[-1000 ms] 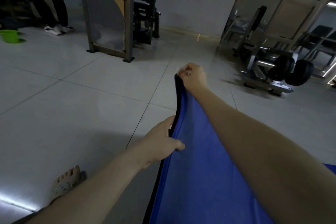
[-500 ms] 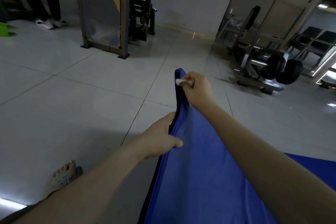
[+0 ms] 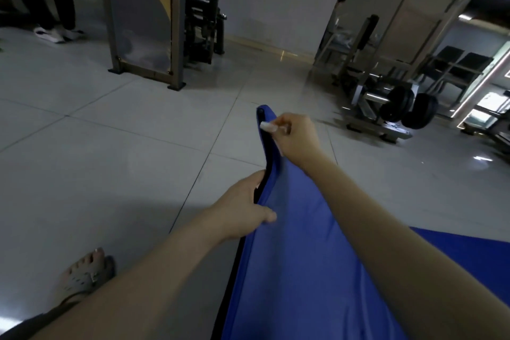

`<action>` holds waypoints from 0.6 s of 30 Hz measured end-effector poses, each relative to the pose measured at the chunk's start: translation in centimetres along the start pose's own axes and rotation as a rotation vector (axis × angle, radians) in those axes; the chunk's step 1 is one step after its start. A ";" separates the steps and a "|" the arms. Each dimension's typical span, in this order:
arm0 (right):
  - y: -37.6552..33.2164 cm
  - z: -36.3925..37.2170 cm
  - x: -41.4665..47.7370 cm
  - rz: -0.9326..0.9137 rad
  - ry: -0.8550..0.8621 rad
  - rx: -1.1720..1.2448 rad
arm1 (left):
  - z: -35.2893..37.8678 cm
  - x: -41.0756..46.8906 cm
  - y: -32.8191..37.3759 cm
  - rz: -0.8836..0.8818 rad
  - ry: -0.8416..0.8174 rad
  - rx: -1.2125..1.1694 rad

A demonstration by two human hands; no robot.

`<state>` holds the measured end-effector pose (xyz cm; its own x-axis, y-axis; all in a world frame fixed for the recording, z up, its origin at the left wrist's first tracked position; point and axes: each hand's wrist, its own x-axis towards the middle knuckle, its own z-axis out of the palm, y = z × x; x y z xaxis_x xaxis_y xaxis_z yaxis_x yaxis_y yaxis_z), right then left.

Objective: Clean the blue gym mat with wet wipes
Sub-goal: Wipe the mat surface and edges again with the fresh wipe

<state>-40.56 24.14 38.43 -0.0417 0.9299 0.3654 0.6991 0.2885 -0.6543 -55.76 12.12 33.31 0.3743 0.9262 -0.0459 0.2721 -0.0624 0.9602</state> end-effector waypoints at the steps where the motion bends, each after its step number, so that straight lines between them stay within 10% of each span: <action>1: -0.1 0.0 -1.5 -0.011 -0.019 0.013 | -0.2 -0.1 0.0 0.002 0.007 0.010; 18: -1.9 -0.2 -2.0 -0.026 -0.103 -0.131 | -0.6 -0.5 -1.6 0.049 0.001 0.043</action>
<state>-41.70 21.65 39.06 -0.1288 0.9429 0.3071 0.7840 0.2864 -0.5508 -56.92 12.02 31.97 0.3867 0.9222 0.0010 0.2917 -0.1233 0.9485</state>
